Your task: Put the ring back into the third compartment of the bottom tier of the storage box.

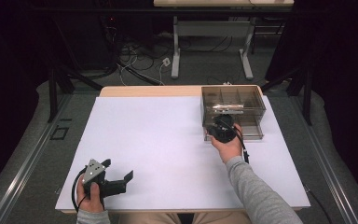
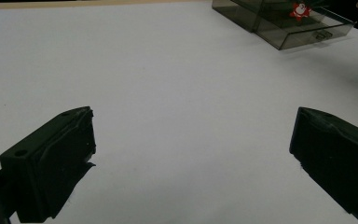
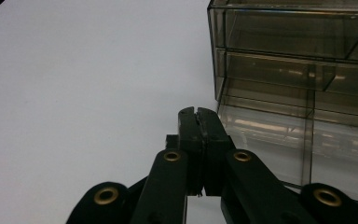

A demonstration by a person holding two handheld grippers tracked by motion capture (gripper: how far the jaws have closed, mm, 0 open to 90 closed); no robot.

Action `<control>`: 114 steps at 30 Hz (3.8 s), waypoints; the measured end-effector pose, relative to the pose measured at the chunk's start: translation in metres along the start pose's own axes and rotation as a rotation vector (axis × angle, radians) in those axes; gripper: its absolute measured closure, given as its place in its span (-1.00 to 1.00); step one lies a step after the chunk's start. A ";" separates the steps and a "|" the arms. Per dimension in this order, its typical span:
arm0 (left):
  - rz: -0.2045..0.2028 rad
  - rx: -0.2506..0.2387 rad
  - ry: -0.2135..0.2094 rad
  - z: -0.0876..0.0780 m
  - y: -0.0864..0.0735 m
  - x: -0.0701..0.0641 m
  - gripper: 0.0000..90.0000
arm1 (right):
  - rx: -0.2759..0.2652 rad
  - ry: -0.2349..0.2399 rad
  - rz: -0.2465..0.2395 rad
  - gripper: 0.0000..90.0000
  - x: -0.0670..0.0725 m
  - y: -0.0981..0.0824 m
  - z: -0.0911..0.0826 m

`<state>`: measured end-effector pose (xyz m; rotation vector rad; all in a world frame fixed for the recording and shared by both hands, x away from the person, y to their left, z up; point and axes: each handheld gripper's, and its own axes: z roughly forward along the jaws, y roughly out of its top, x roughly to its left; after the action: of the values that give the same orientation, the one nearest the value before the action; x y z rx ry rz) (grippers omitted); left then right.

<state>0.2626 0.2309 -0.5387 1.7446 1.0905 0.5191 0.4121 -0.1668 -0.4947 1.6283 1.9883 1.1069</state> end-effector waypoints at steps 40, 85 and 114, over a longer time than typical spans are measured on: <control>0.009 0.015 -0.005 -0.001 0.000 0.000 -0.98 | -0.051 -0.042 0.070 1.00 -0.041 0.006 -0.022; 0.007 0.016 -0.002 0.001 -0.001 -0.002 -0.98 | -0.059 -0.176 0.169 1.00 -0.098 0.007 -0.033; 0.009 0.029 -0.006 0.002 -0.001 -0.002 -0.98 | -0.031 -0.217 0.211 1.00 -0.120 0.007 -0.029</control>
<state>0.2627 0.2287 -0.5404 1.7761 1.0907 0.5057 0.4304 -0.2887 -0.4959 1.8875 1.6862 0.9781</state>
